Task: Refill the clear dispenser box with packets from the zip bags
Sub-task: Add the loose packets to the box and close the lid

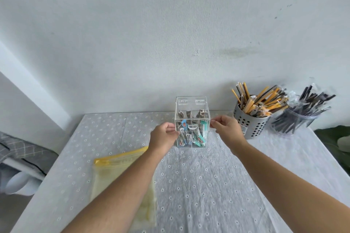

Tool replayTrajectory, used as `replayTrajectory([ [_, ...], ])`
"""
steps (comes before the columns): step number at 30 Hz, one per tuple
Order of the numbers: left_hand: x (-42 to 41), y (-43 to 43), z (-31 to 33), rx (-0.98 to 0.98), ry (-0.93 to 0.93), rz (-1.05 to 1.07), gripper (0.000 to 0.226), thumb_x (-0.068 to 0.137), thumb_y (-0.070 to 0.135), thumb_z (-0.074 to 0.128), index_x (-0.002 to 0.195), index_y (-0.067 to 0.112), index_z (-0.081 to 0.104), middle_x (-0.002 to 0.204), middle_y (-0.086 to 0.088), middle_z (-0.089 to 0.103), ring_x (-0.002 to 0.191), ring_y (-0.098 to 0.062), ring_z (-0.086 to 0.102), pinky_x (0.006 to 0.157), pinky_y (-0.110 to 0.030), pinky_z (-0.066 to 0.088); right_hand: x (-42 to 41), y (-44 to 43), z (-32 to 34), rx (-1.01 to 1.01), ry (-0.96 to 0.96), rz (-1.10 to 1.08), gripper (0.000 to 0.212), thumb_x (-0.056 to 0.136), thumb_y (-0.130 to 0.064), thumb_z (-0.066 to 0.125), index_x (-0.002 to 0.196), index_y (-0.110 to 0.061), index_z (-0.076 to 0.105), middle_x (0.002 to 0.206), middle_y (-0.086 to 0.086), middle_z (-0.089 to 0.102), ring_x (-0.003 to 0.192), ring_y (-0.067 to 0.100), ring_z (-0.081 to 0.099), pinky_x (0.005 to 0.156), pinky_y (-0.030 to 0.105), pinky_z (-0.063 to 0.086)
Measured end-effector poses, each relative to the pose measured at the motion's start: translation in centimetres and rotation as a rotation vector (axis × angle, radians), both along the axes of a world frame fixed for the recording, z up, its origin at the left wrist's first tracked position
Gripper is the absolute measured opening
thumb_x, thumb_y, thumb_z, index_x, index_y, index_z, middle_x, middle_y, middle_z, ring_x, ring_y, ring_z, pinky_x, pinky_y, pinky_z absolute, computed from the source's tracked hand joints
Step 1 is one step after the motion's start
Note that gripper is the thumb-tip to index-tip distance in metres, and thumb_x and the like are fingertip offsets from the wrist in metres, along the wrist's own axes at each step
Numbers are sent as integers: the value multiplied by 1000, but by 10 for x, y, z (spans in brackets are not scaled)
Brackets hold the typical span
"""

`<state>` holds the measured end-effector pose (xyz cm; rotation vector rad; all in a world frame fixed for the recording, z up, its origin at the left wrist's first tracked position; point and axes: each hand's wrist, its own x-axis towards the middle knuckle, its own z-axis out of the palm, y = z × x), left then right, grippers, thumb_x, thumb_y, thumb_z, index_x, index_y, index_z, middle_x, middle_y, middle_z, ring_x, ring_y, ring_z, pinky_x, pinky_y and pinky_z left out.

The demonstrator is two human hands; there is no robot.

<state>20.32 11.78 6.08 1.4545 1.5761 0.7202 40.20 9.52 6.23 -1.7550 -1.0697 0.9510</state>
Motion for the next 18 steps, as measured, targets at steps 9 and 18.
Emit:
replayTrajectory([
  [9, -1, 15, 17, 510, 351, -188, 46, 81, 13, 70, 125, 13, 55, 127, 0, 57, 117, -14, 53, 97, -19, 36, 1, 4, 19, 281, -675, 315, 35, 86, -25, 63, 121, -22, 57, 123, -6, 59, 110, 14, 55, 99, 28, 42],
  [18, 11, 24, -7, 637, 353, -247, 36, 81, 8, 69, 116, 16, 66, 120, 1, 66, 111, -12, 60, 101, -19, 38, 3, 15, -15, 481, -797, 273, 25, 73, -10, 74, 97, -14, 70, 99, -1, 71, 91, 22, 67, 78, 24, 42],
])
